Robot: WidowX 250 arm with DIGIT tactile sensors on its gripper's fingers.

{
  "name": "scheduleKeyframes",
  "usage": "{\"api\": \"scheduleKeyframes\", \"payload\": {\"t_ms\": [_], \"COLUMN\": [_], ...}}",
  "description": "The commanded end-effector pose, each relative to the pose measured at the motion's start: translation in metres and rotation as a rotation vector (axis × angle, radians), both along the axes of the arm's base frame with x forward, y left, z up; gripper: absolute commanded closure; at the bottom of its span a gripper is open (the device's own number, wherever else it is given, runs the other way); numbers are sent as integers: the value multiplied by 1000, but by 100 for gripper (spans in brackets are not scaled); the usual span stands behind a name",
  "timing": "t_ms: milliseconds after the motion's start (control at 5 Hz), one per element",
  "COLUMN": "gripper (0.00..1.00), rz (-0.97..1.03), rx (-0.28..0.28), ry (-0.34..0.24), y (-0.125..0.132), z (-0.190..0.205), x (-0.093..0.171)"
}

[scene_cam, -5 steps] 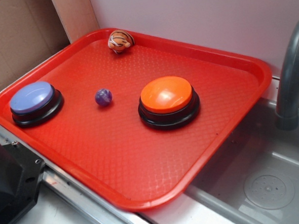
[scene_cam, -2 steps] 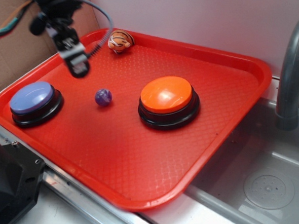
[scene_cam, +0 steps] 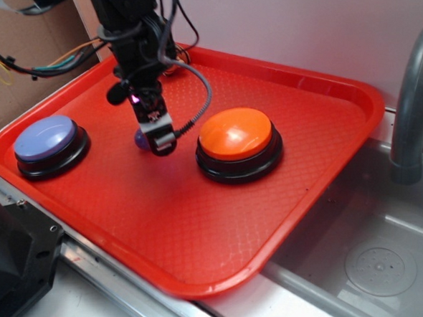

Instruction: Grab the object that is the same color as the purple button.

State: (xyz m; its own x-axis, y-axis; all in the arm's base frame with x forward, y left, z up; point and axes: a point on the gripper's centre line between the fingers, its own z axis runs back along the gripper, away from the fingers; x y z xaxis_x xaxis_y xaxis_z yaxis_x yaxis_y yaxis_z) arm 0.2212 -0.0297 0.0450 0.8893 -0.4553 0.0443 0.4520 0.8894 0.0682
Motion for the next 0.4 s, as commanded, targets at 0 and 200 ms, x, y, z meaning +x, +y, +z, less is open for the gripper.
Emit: {"api": "scheduleKeyframes", "payload": {"t_ms": [0, 200], "gripper": [0, 0], "rz": [-12, -2], "rx": [-25, -42], "ry": [-8, -5], "y": [10, 17], "z": [-9, -13], "x": [5, 4]}}
